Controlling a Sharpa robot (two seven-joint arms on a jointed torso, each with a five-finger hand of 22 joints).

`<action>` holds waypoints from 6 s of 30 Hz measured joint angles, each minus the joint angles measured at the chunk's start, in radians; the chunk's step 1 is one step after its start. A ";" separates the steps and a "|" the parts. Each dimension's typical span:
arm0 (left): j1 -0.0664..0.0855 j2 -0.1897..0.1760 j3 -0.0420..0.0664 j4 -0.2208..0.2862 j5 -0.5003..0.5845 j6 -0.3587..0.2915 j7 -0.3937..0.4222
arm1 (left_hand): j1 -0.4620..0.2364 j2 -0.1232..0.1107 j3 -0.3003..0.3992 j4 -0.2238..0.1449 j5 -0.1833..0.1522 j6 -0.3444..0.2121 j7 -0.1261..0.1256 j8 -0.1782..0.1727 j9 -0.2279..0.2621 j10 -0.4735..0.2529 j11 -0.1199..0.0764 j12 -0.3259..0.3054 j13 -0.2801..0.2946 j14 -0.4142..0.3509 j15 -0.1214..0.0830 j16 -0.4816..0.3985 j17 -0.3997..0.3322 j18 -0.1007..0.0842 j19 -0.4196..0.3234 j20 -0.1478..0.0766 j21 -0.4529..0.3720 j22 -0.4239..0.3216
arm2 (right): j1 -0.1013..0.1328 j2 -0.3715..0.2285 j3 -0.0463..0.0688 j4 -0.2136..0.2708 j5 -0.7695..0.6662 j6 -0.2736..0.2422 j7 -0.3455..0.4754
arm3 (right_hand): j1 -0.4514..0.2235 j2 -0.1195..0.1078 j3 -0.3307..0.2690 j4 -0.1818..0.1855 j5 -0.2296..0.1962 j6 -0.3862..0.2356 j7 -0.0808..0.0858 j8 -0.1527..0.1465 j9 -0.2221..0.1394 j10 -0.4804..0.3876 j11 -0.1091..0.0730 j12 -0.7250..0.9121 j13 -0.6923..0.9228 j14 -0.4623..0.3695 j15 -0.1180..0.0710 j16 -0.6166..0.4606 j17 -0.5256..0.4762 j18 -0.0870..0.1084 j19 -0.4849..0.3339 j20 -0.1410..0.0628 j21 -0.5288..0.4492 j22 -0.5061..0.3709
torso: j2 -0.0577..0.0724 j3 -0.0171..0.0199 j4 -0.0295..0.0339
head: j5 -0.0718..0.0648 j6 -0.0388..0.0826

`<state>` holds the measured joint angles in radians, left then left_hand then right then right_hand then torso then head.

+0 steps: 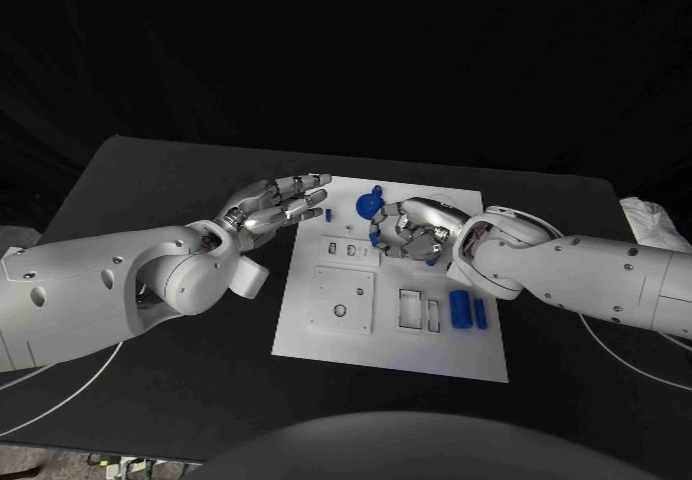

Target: Assemble the parts on the task board

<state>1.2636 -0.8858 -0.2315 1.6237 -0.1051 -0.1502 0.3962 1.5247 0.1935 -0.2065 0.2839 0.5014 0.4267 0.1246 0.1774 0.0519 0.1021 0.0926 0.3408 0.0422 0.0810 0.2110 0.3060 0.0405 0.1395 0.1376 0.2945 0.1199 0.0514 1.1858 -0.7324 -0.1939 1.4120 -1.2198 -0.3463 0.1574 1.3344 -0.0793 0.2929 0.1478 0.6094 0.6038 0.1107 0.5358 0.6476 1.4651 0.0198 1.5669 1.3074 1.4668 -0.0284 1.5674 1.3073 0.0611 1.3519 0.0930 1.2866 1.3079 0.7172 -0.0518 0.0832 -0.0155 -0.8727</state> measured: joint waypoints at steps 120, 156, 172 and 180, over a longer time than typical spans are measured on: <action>-0.011 0.011 0.000 -0.014 -0.024 0.014 -0.012 | 0.000 0.000 0.005 0.000 0.000 -0.004 0.004 0.000 0.000 -0.003 0.003 0.000 0.000 0.000 0.007 0.004 0.000 -0.015 0.000 0.000 0.000 0.000 | -0.032 0.017 0.007 -0.046 0.113 0.008 0.053 | -0.019 0.033 0.032 -0.043 -0.008 0.021 -0.018 0.036 -0.012 0.004 -0.004 0.000 0.000 0.000 0.000 -0.010 0.001 0.086 -0.084 -0.020 -0.119 0.000 | 0.000 0.0010 0.0001 | -0.005 0.000; -0.013 0.012 0.000 -0.016 -0.025 0.015 -0.013 | 0.000 0.000 0.005 0.000 0.000 -0.004 0.004 0.000 0.000 -0.003 0.003 0.000 0.000 0.000 0.007 0.004 0.001 -0.015 0.000 0.000 0.000 0.001 | -0.030 0.019 0.008 -0.050 0.101 0.015 0.049 | -0.016 0.029 0.039 -0.061 -0.021 -0.007 -0.004 0.007 -0.036 0.000 0.000 0.000 0.000 0.000 0.007 -0.019 0.000 0.104 -0.087 -0.023 -0.140 0.000 | 0.000 0.0012 -0.0001 | -0.006 0.000; -0.015 0.011 0.000 -0.017 -0.025 0.016 -0.014 | 0.000 0.000 0.005 0.000 0.000 -0.004 0.004 0.000 0.000 -0.003 0.003 0.000 0.000 0.000 0.007 0.004 0.001 -0.015 0.000 0.000 0.000 0.001 | -0.030 0.020 0.008 -0.057 0.089 0.024 0.071 | -0.039 0.005 0.037 -0.059 -0.058 -0.063 -0.002 -0.053 -0.086 0.000 0.007 0.000 0.000 0.000 0.007 -0.037 0.000 0.109 -0.097 -0.033 -0.181 0.000 | 0.000 0.0014 0.0001 | -0.006 0.000; -0.016 0.011 0.000 -0.017 -0.025 0.016 -0.014 | 0.000 0.000 0.005 0.000 0.000 -0.004 0.004 0.000 0.000 -0.003 0.003 0.000 0.000 0.000 0.007 0.004 0.000 -0.015 0.000 0.000 0.000 0.001 | -0.029 0.021 0.009 -0.059 0.083 0.030 0.076 | -0.044 0.001 0.032 -0.064 -0.173 -0.097 0.001 -0.111 -0.135 0.000 0.007 0.000 0.000 0.000 0.014 -0.043 0.000 0.109 -0.102 -0.038 -0.194 0.000 | 0.000 0.0012 0.0001 | -0.006 0.000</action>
<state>1.2476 -0.8745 -0.2316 1.6067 -0.1300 -0.1341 0.3817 1.5246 0.1934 -0.2011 0.2841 0.5014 0.4232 0.1281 0.1774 0.0519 0.0986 0.0960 0.3408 0.0421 0.0811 0.2179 0.3097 0.0409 0.1248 0.1376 0.2945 0.1199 0.0521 1.1566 -0.7112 -0.1853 1.3534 -1.1365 -0.3164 0.2332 1.2907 -0.0781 0.3249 0.0838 0.4360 0.5069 0.1112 0.4249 0.5128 1.4649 0.0271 1.5669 1.3073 1.4664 -0.0143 1.5247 1.3073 0.1704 1.2503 0.0552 1.0931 1.3078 0.7171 -0.0505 0.0833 -0.0212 -0.8727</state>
